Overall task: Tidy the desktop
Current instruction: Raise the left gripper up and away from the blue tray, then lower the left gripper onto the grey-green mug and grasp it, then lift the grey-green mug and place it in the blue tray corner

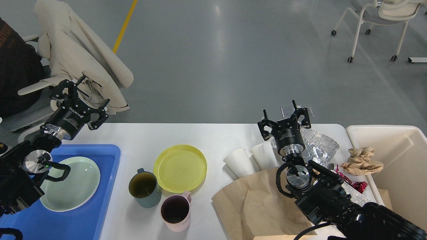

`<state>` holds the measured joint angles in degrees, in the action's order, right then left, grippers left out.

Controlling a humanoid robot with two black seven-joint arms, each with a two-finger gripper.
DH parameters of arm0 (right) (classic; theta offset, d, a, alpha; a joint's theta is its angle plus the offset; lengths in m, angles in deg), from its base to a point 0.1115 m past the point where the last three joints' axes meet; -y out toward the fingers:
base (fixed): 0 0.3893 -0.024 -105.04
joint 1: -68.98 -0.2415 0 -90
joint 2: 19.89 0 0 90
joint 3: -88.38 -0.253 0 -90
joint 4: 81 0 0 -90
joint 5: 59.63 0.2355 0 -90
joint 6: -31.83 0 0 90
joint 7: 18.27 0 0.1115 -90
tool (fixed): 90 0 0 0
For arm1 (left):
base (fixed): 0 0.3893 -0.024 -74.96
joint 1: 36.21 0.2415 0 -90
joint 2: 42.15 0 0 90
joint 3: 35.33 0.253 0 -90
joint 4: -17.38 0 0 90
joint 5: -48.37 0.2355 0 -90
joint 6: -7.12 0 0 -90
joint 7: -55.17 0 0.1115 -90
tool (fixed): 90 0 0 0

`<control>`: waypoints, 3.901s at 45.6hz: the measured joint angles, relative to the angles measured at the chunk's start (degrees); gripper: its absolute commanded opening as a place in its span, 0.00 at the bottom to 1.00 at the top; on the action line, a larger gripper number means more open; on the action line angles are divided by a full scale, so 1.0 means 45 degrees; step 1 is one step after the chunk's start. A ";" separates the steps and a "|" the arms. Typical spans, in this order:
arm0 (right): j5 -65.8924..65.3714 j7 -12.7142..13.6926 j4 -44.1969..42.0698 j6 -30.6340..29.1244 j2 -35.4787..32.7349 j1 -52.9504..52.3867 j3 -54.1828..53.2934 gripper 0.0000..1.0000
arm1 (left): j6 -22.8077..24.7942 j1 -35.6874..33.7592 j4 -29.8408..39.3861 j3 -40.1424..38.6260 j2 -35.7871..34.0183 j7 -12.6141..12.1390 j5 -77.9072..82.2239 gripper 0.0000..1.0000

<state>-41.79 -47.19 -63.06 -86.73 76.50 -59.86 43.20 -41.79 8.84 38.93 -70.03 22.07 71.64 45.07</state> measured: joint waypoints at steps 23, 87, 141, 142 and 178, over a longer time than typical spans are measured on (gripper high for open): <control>-0.0001 0.0001 -0.0007 -0.0004 0.0005 -0.0007 0.0001 1.00 | -0.0450 -1.4817 0.8066 2.2420 -0.2873 0.1360 0.0866 1.00; 0.0000 0.0000 0.0038 -0.0019 0.0006 0.0016 -0.0019 1.00 | -0.8889 -1.1687 1.3946 2.5354 0.1573 -0.0258 0.4908 0.78; 0.0000 0.0000 0.0019 -0.0020 0.0006 0.0007 -0.0016 1.00 | -1.1598 -0.8668 1.2868 2.3651 0.2149 -0.2287 0.4425 0.01; 0.0000 0.0000 0.0019 -0.0020 0.0005 0.0007 -0.0016 1.00 | -1.1553 -0.8708 1.2883 2.3645 0.2117 -0.2285 0.4426 0.00; 0.0000 0.0000 0.0019 -0.0020 0.0004 0.0020 -0.0010 1.00 | 0.0322 -1.9152 1.5553 2.4036 -0.6506 -0.1921 1.0168 0.00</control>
<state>-41.79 -47.19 -62.98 -86.82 76.52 -59.77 43.15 -40.34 -77.35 108.91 38.14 -7.20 62.99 90.83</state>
